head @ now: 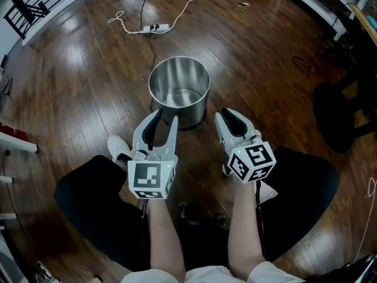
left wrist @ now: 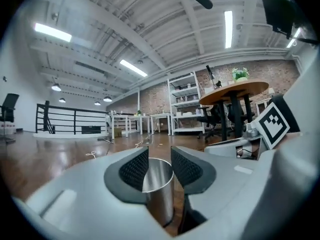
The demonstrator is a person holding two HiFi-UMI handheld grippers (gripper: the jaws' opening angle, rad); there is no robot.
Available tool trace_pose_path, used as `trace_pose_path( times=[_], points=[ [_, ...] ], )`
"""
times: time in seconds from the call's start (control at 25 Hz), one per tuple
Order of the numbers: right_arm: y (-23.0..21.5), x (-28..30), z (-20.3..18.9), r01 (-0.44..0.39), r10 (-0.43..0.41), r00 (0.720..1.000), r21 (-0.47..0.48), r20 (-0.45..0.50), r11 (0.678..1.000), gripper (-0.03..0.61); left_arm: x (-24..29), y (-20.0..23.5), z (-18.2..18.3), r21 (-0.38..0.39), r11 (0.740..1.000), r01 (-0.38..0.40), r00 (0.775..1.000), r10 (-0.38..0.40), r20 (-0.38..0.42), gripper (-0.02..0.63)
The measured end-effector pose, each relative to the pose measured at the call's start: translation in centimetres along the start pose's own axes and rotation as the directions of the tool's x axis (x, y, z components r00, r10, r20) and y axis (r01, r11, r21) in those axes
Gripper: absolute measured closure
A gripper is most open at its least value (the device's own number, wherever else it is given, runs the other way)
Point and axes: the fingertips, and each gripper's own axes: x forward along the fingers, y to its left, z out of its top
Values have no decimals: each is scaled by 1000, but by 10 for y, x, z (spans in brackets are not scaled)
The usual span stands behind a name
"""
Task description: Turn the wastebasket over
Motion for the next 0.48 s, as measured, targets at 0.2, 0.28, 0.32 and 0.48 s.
trace_pose_path(
  times=[0.2, 0.28, 0.32, 0.48],
  points=[
    [63, -86, 39, 5, 1, 989, -37, 149, 999, 478, -96, -23, 30, 15, 998, -60, 996, 59, 67, 406],
    [94, -127, 42, 14, -1, 985, -76, 174, 997, 465, -140, -32, 39, -15, 997, -78, 992, 79, 97, 386],
    [108, -150, 40, 21, -4, 984, -95, 176, 995, 450, -161, -40, 42, -23, 996, -81, 991, 83, 110, 380],
    [150, -238, 12, 22, -7, 992, -117, 129, 993, 368, -244, -88, 40, -20, 995, -95, 982, 97, 161, 380]
  ],
)
